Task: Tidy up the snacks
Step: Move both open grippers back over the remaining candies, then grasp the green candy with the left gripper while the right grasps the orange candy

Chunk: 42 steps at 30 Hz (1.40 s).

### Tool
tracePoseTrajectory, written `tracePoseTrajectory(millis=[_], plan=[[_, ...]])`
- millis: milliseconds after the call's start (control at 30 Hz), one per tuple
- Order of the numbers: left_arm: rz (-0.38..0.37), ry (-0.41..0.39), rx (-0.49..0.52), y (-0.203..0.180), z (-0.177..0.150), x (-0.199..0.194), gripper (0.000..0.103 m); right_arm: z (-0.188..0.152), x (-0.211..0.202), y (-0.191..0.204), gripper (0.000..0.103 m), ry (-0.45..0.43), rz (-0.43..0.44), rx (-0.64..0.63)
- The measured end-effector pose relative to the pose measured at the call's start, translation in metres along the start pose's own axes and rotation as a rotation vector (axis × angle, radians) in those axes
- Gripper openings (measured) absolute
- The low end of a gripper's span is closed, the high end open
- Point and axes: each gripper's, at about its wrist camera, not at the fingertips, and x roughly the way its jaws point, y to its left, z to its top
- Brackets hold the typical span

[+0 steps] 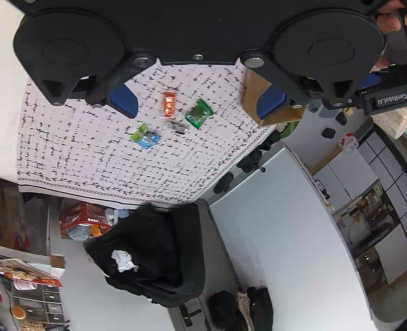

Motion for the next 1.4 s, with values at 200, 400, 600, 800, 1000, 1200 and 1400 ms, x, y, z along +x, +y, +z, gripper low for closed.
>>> tracePoseTrajectory(millis=[200,400,600,800,1000,1200,1400], plan=[[0.001,0.013,0.001,-0.013,-0.008,0.009,0.103,-0.008,0.003,-0.027,0.1,0.022,-0.025,0.036],[-0.002,0.034,-0.01,-0.021,-0.017,0.029,0.103,-0.022,0.018,-0.053,0.1,0.049,-0.03,0.122],[-0.02,0.023,0.013,-0.035,-0.027,0.046,0.102,-0.029,0.037,-0.071,0.092,0.059,-0.022,0.204],[-0.011,0.022,0.056,-0.048,-0.028,0.07,0.097,-0.03,0.063,-0.076,0.082,0.094,0.008,0.237],[-0.007,0.041,0.083,-0.056,-0.028,0.1,0.09,-0.029,0.097,-0.079,0.076,0.136,0.044,0.263],[-0.005,0.05,0.102,-0.062,-0.022,0.132,0.085,-0.029,0.125,-0.086,0.069,0.182,0.061,0.288],[-0.009,0.08,0.103,-0.064,-0.02,0.166,0.075,-0.028,0.155,-0.091,0.061,0.227,0.078,0.281]])
